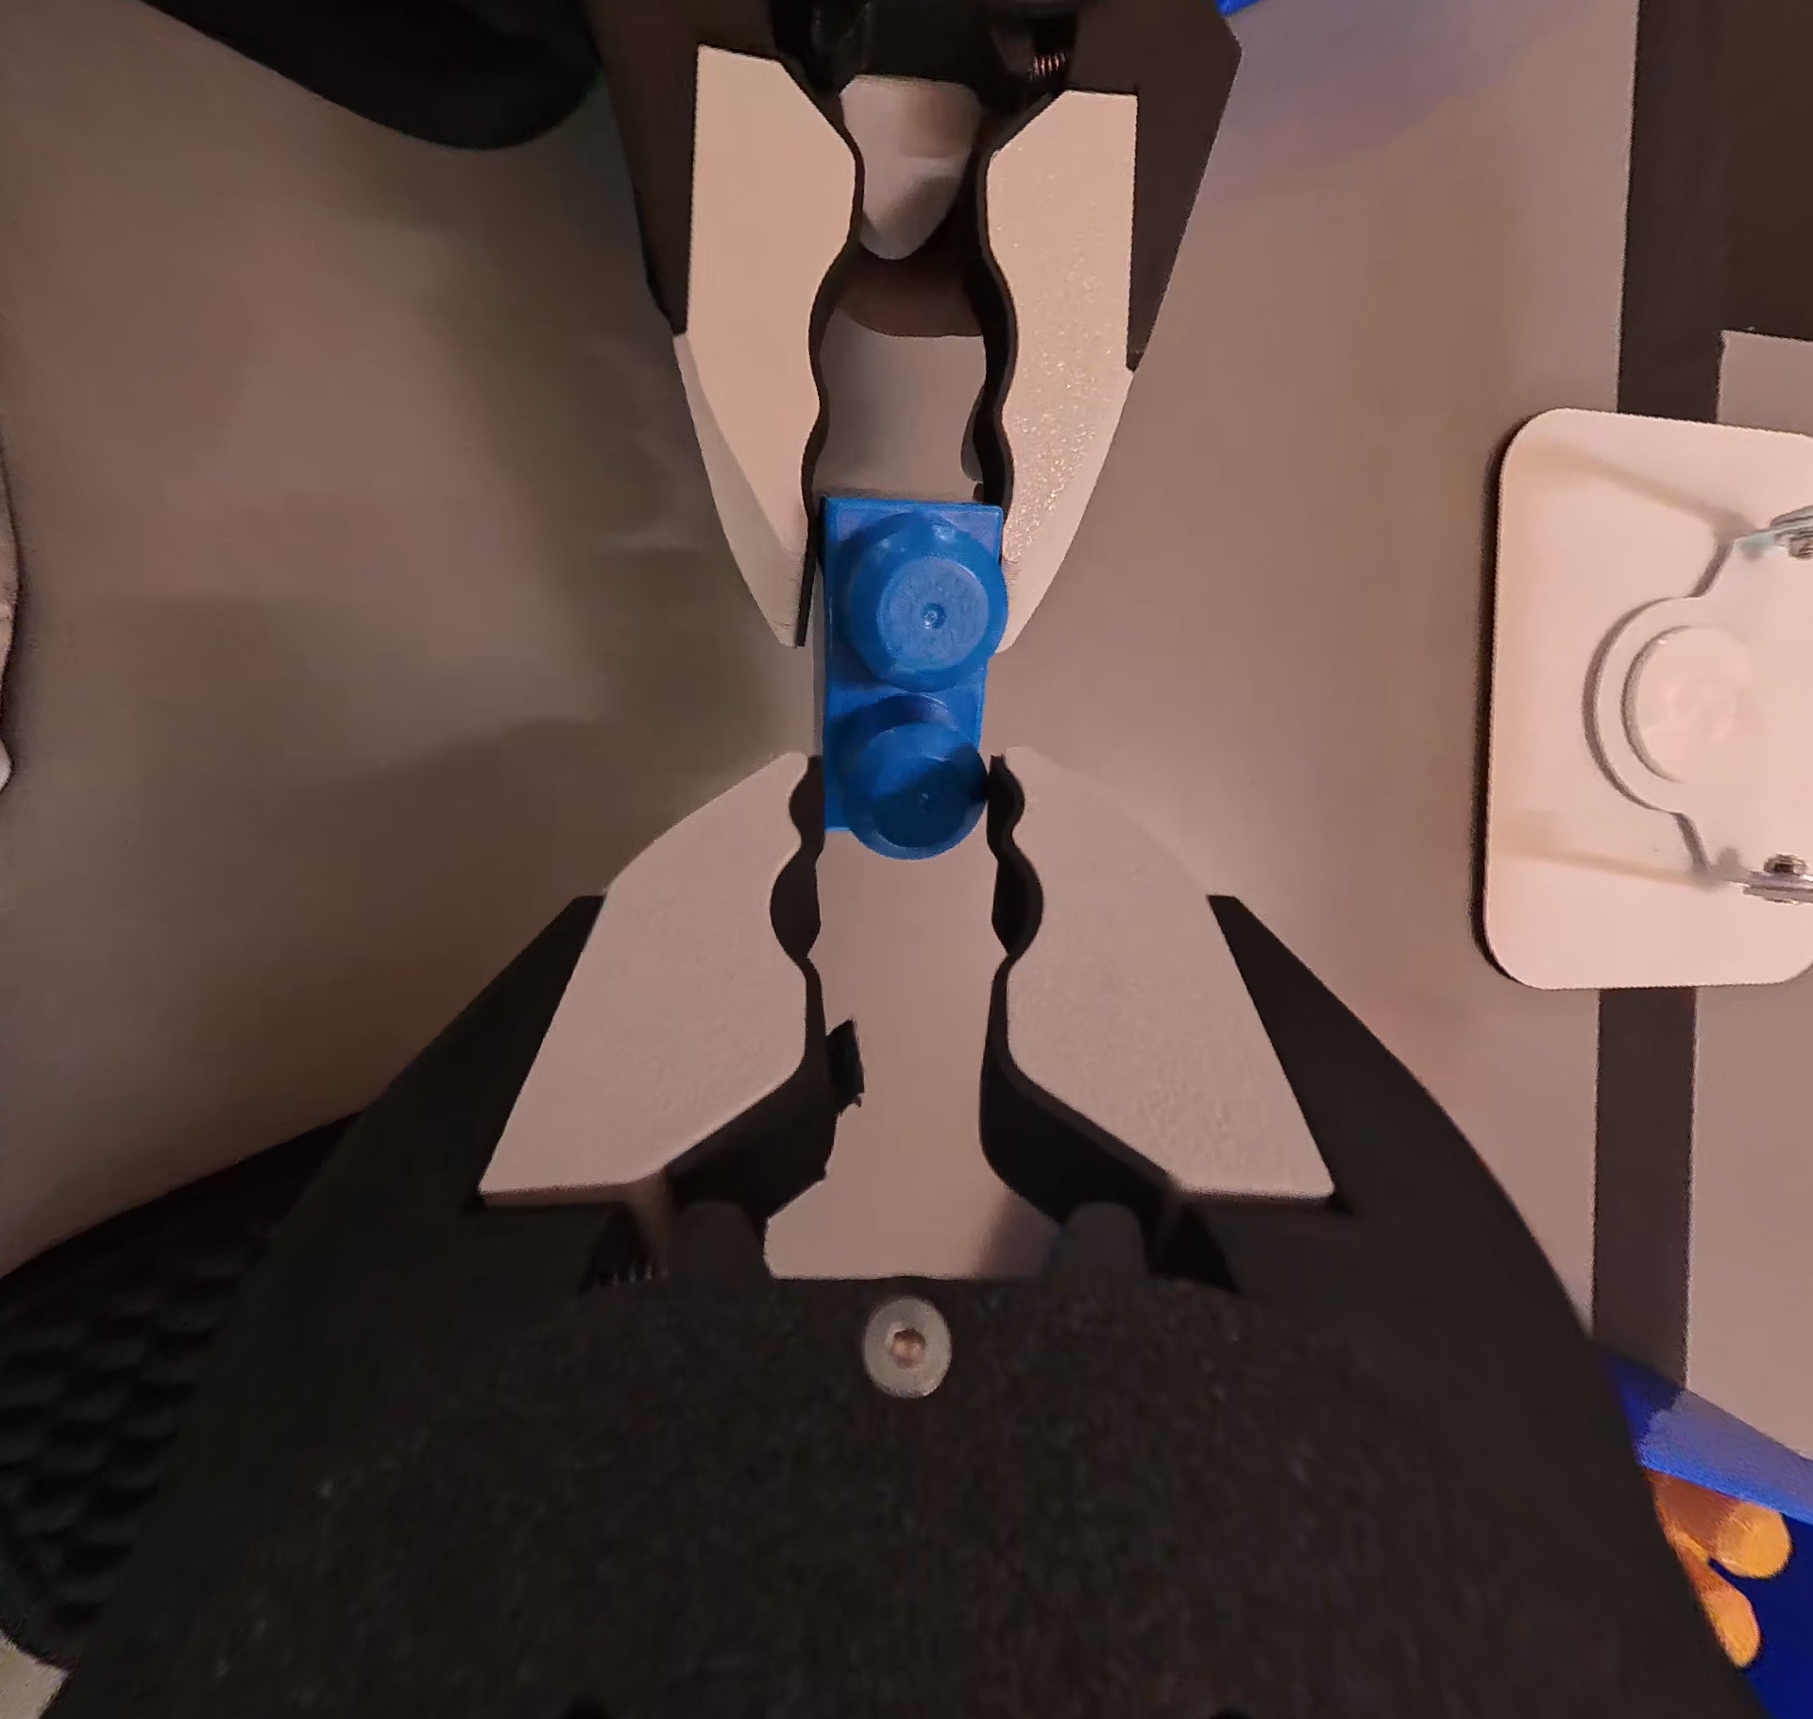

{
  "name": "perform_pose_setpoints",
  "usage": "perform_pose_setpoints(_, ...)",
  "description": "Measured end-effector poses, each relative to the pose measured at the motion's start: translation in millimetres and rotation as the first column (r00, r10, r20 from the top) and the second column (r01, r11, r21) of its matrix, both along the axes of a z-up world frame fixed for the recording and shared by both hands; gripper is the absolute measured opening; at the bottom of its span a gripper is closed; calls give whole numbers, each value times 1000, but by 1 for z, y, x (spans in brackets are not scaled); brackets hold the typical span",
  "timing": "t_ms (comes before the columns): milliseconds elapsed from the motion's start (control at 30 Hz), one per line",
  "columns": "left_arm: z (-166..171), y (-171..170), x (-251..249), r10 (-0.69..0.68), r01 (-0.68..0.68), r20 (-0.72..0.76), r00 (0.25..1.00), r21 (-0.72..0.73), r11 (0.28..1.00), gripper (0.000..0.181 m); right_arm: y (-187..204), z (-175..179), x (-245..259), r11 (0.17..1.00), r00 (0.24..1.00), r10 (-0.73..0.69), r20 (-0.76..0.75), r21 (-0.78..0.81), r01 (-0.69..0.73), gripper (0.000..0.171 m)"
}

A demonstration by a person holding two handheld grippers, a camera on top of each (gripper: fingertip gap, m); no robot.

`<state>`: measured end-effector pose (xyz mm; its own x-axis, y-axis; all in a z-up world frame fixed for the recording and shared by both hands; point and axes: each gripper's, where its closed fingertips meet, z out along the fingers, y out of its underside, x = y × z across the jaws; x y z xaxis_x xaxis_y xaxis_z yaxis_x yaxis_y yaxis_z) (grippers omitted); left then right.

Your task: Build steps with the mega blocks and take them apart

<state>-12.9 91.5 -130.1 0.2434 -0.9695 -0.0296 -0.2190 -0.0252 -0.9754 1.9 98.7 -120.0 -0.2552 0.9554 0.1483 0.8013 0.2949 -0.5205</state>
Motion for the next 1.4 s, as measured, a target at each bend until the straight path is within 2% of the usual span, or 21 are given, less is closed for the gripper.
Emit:
perform_pose_setpoints(367,7,-3,3,-17,16,38,999,24,1000,37,-3,2,5,1000,1000,13,9,-16,-13,28)
perform_pose_setpoints(467,8,-1,2,1,-2,46,999,35,999,48,8,12,17,1000,1000,8,29,9,-8,28)
perform_pose_setpoints(533,8,4,-2,22,-23,55,998,22,999,49,22,24,30,1000,999,-10,44,25,9,28)
perform_pose_setpoints(700,1,13,-8,58,-57,55,997,-20,998,39,80,69,70,983,988,-150,43,109,144,28)
perform_pose_setpoints(867,-2,17,-10,83,-82,46,996,-15,997,26,156,97,127,916,935,-348,68,239,323,28)
perform_pose_setpoints(1067,-2,32,-20,174,-176,69,982,12,984,11,222,61,186,852,850,-497,172,279,442,28)
perform_pose_setpoints(1233,6,45,-33,264,-271,123,957,43,962,0,254,18,208,841,812,-530,243,272,467,28)
perform_pose_setpoints(1400,11,54,-41,331,-342,157,930,47,939,0,275,-14,212,854,816,-516,262,229,467,29)
